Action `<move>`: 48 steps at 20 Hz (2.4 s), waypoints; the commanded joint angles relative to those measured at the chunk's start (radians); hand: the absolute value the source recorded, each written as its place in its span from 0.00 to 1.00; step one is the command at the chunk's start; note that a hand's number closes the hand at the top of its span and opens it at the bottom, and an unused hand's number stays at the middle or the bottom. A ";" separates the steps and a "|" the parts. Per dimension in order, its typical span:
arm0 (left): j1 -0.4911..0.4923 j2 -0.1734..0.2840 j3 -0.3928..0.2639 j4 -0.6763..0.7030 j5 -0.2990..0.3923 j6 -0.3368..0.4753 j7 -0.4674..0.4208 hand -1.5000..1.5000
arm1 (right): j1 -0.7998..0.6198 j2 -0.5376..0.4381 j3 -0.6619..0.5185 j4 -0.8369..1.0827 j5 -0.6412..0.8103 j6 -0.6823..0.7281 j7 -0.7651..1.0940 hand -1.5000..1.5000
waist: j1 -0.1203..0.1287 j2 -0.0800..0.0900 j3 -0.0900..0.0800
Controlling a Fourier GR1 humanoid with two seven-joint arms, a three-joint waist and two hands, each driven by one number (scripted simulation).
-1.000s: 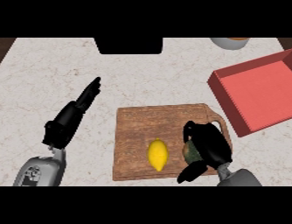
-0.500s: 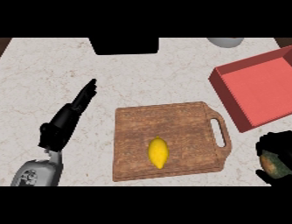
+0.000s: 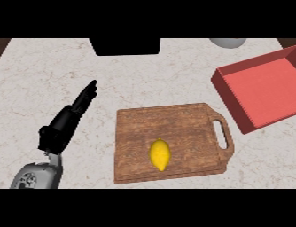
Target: Pick the squash from the cutting board and place it in the cardboard box
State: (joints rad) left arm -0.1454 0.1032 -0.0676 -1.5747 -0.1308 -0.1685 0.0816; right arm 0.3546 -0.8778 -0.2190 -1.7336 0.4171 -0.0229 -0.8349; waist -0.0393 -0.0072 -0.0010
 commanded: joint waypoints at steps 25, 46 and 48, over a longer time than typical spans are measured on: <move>-0.081 -0.027 -0.024 -0.022 -0.011 -0.040 0.072 0.50 | -0.423 -0.112 -0.248 0.119 -0.398 0.390 0.472 1.00 | 0.060 0.010 0.001; -0.029 -0.049 -0.026 0.018 -0.055 -0.014 0.004 0.50 | -0.886 0.121 0.120 0.662 0.103 0.126 0.377 1.00 | 0.055 0.011 0.001; -0.060 -0.046 -0.006 0.056 -0.036 -0.024 -0.020 0.50 | -0.973 0.146 0.139 0.787 0.097 0.171 0.432 1.00 | 0.069 0.017 0.001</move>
State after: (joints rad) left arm -0.1819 0.0556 -0.0881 -1.5577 -0.1689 -0.1919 0.0849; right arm -0.5215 -0.7747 -0.1139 -1.1120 0.4737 0.1386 -0.4101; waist 0.0221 0.0054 0.0003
